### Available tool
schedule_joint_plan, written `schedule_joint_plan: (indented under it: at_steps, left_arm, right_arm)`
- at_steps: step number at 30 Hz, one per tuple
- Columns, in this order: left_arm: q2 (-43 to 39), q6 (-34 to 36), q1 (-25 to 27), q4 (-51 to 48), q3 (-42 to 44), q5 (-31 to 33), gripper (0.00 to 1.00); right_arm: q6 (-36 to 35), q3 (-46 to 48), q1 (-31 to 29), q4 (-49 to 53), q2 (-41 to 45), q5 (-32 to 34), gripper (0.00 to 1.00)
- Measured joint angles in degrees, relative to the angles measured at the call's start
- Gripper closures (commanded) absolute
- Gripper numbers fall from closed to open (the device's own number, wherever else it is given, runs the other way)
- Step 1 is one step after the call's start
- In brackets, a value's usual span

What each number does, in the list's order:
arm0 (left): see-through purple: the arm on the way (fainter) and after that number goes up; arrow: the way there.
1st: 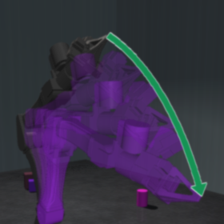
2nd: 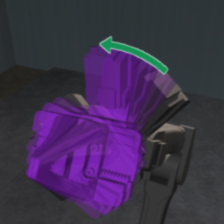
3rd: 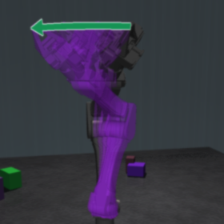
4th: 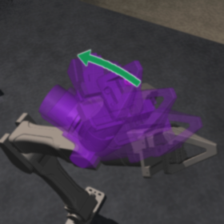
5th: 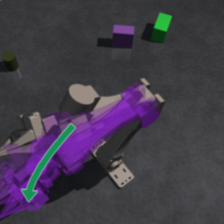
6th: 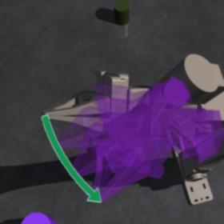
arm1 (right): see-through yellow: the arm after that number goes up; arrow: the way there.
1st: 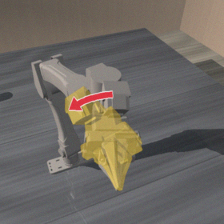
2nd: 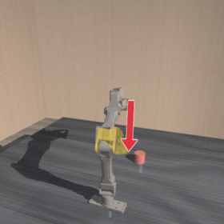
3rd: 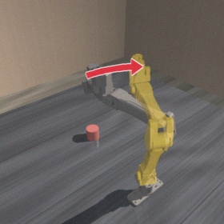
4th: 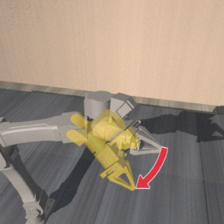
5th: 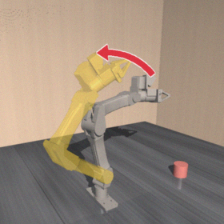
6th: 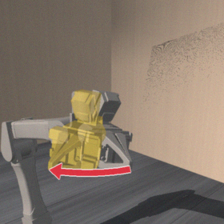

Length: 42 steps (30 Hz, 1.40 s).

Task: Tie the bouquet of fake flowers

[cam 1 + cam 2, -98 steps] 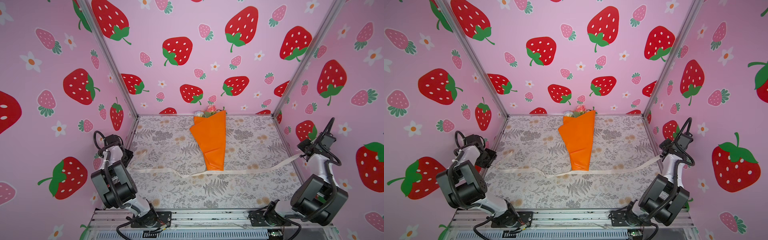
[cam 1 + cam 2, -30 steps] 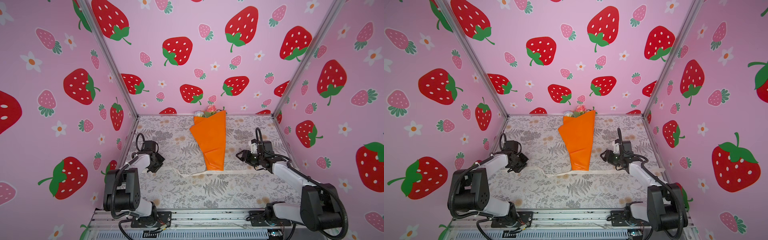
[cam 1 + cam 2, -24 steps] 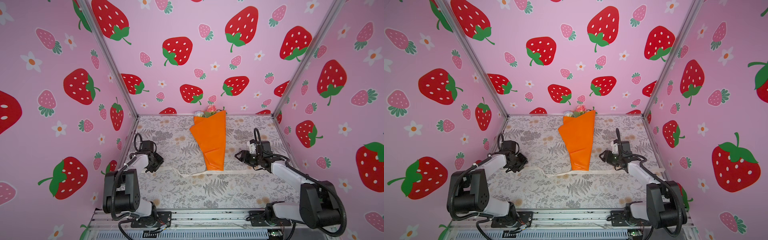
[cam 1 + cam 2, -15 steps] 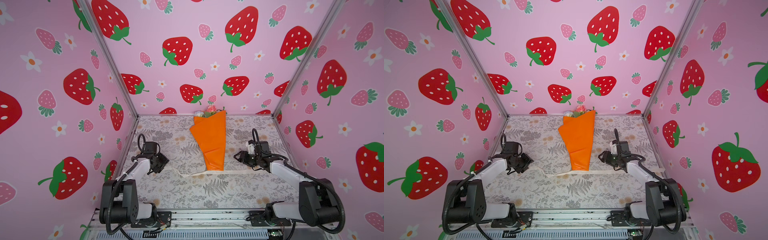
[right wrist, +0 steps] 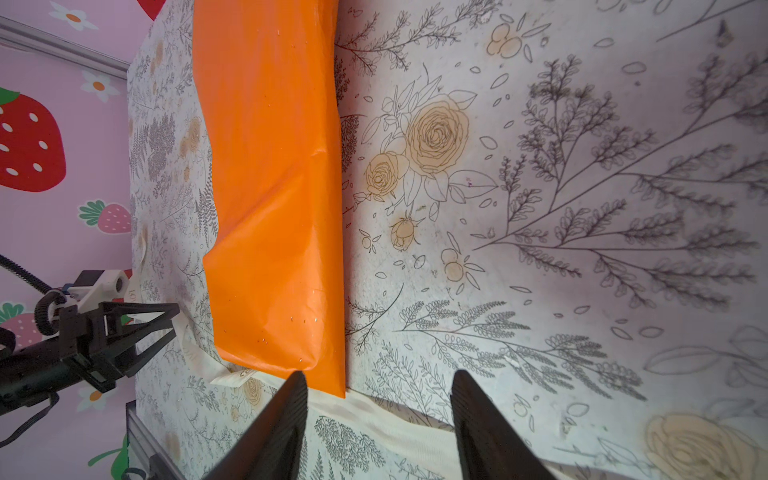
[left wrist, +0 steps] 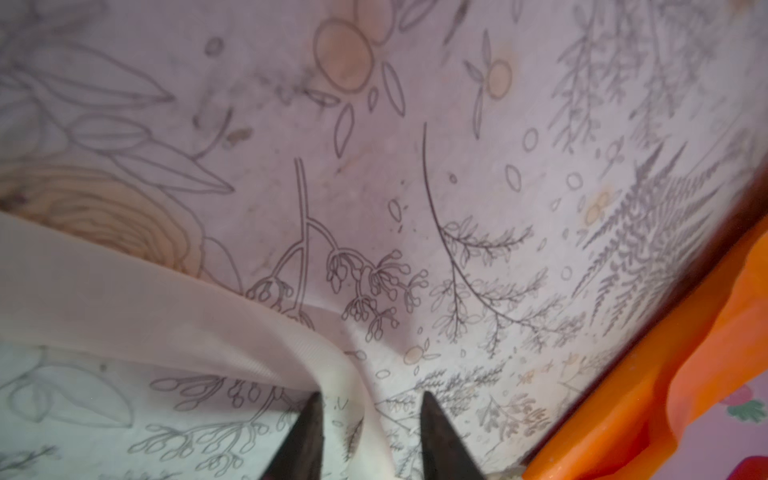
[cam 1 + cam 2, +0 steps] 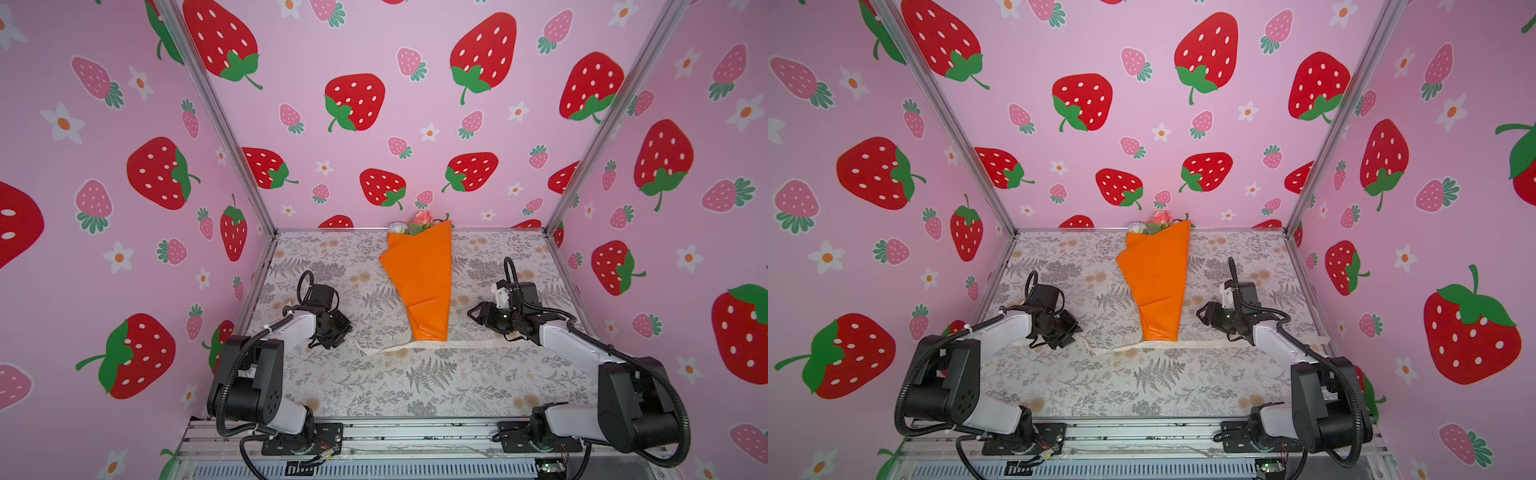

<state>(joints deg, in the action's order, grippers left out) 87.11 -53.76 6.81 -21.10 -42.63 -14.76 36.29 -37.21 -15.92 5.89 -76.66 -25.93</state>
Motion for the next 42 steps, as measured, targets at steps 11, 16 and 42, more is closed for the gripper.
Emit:
schedule_joint_plan:
  at_steps: [11,16,42]
  left_arm:
    - [-0.3,3.3,-3.3,-3.5,-6.5,5.8,1.00]
    - [-1.4,4.7,-7.9,-4.3,-6.9,7.7,0.91]
    - [9.0,10.3,1.4,5.4,-20.5,-10.1,0.28]
  right_arm:
    - [-0.1,0.0,0.0,-0.4,-0.2,-0.2,0.41]
    - [-0.1,0.0,0.0,-0.7,-0.9,-0.3,0.41]
    - [0.2,-17.4,-0.2,-10.0,-22.8,-6.1,0.38]
